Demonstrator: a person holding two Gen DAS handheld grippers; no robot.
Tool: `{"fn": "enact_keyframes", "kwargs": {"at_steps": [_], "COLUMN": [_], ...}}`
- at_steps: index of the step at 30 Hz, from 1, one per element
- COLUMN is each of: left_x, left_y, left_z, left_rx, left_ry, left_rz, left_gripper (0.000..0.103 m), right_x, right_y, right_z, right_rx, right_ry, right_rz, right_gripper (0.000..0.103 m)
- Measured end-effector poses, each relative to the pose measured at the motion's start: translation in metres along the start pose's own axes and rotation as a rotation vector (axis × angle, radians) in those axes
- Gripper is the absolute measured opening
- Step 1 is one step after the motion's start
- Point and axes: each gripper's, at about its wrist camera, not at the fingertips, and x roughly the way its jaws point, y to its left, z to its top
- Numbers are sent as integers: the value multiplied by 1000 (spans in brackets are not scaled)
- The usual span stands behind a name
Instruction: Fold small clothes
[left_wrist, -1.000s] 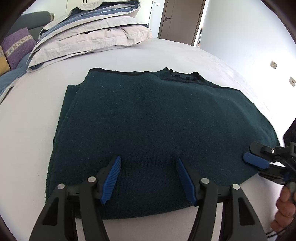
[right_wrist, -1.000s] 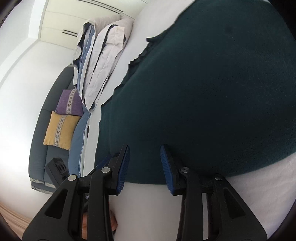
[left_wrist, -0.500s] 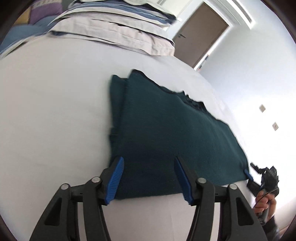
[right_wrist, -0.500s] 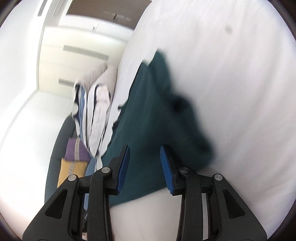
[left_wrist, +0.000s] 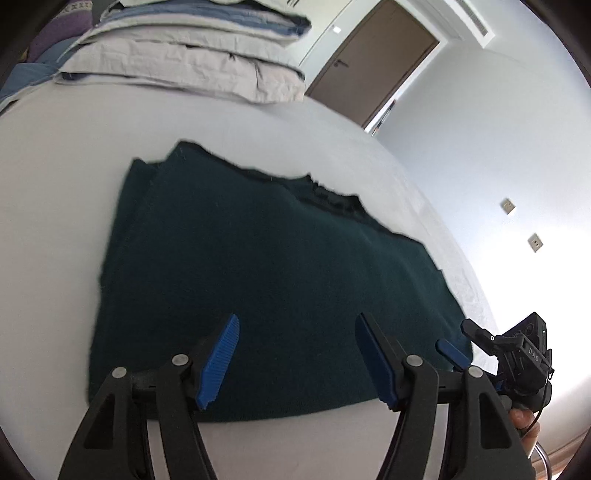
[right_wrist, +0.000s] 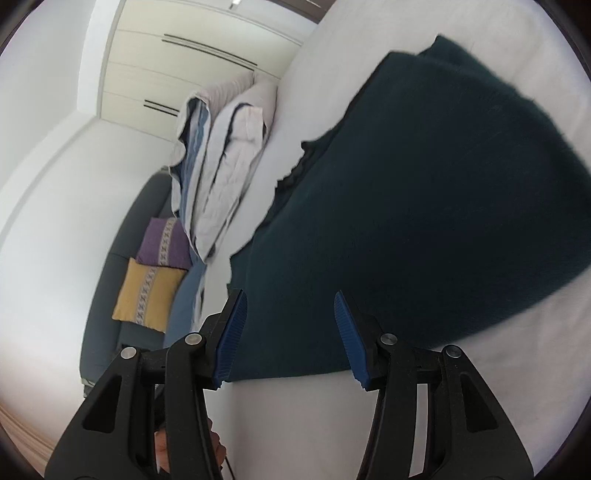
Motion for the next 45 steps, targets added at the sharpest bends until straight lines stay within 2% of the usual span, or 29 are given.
{"fn": "enact_keyframes", "kwargs": {"at_steps": [2,5,8,9,11,14,18,20,23,24,27,35,38,41,43,45], "left_x": [14,16,18,19,21,22,20,20,20,19,19,17,17,16,14,12], "left_y": [6,15,17,17,13,9,15,17,15,15,15,17,17,16,15,14], "left_z": [0,-4,-8,-10,-12,-15,-18,-18,-19,-20,-20,-20,-19,-19,-20,-20], "left_rx": [-7,-10,11,19,33,54,39,31,37,39,36,33,33,33,33,27], "left_ry": [29,19,11,6,-1,-10,-27,-27,-27,-29,-31,-24,-20,-18,-15,-12], "left_rz": [46,21,23,29,47,60,33,23,28,30,28,22,23,30,36,44], "left_gripper": [68,68,68,68,70,71,71,71,71,71,71,71,71,71,71,72], "right_x": [-3,-32,-81,-99,-121,-120,-105,-91,-79,-78,-86,-109,-105,-106,-109,-117], "right_y": [-13,-37,-48,-49,-43,-30,-27,-32,-37,-37,-35,-38,-52,-60,-58,-52], "right_z": [4,8,18,21,28,34,33,26,21,20,20,1,3,11,12,11], "right_rx": [26,80,72,61,-7,-139,-242,-264,-295,-305,-302,-250,-225,-192,-189,-178], "right_ry": [-27,-89,-221,-263,-304,-266,-184,-148,-127,-130,-144,-140,-128,-114,-107,-132], "right_rz": [-62,-52,-107,-134,-249,-378,-473,-523,-590,-600,-595,-600,-563,-519,-512,-539], "right_gripper": [49,47,49,49,49,47,39,38,24,16,6,4,4,5,12,32]}}
